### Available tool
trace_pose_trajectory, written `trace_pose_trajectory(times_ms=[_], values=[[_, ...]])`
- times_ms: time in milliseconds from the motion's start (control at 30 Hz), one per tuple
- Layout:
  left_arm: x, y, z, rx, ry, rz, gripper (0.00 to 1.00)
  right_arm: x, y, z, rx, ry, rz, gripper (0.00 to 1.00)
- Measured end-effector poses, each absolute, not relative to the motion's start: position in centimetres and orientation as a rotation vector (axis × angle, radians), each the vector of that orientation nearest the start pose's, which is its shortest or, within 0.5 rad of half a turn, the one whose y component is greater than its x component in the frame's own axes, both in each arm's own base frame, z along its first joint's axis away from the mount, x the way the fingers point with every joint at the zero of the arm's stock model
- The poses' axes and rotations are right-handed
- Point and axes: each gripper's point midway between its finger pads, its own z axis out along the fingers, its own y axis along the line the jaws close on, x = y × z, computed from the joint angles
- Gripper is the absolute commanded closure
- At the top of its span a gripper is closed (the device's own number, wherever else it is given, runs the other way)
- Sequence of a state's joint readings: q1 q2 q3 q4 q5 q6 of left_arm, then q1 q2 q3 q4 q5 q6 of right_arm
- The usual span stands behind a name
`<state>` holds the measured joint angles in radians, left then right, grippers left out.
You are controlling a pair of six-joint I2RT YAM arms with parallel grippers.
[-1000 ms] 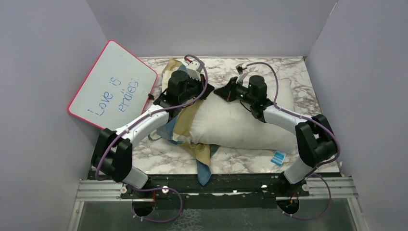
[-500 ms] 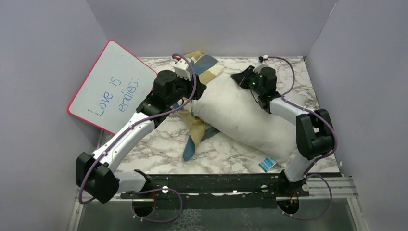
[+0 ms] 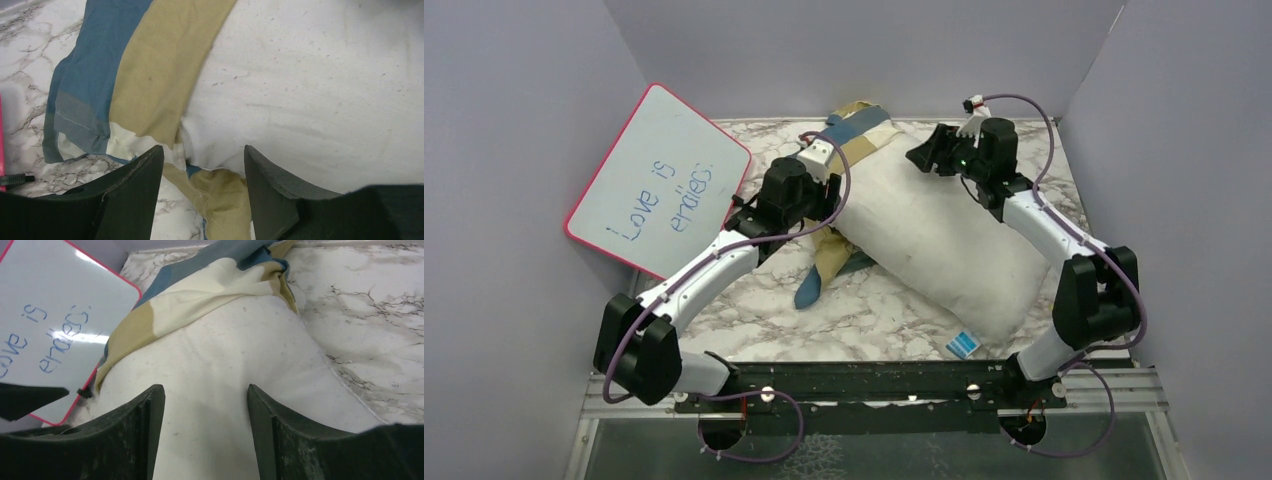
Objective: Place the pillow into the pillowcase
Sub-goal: Stuff the pillow into the pillowcase.
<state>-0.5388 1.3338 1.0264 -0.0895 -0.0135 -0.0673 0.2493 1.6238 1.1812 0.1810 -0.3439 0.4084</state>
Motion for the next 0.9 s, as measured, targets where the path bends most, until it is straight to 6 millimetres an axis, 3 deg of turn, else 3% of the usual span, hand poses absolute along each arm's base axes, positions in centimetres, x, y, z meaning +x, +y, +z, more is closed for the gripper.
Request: trace_pose_trajectory(times_ms=[67, 133, 300, 367, 567, 600, 700, 800, 900], values=[[36.8, -21.8, 21.4, 0.460, 1.941, -0.364, 0.39, 45.3, 19.6, 23.9, -0.152, 1.887, 0.776, 0.36], [37.6, -21.9, 21.0, 0.463, 1.947, -0.340, 0.39, 44.5, 19.8, 24.8, -0.189, 1.884, 0.788, 0.43], [39.7, -22.2, 20.7, 0.453, 1.937, -0.288, 0.39, 42.8, 21.3, 26.0, -0.258, 1.876, 0.891, 0.78], [40.4, -22.3, 20.5, 0.447, 1.929, -0.274, 0.39, 42.2, 22.2, 26.4, -0.276, 1.867, 0.947, 0.88], [42.2, -22.6, 20.1, 0.423, 1.891, -0.240, 0.39, 41.4, 25.5, 26.5, -0.342, 1.834, 1.104, 0.96], [42.4, -22.7, 20.0, 0.425, 1.886, -0.233, 0.42, 41.6, 26.1, 26.1, -0.352, 1.839, 1.128, 0.97], [43.5, -23.0, 19.2, 0.439, 1.886, -0.211, 0.74, 42.6, 27.7, 23.8, -0.370, 1.885, 1.184, 0.98], [44.1, -23.4, 18.7, 0.456, 1.890, -0.204, 0.98, 43.7, 28.8, 20.0, -0.367, 1.960, 1.207, 0.99], [43.9, -24.1, 18.7, 0.480, 1.889, -0.232, 1.00, 43.7, 28.8, 16.9, -0.342, 2.016, 1.215, 0.99]])
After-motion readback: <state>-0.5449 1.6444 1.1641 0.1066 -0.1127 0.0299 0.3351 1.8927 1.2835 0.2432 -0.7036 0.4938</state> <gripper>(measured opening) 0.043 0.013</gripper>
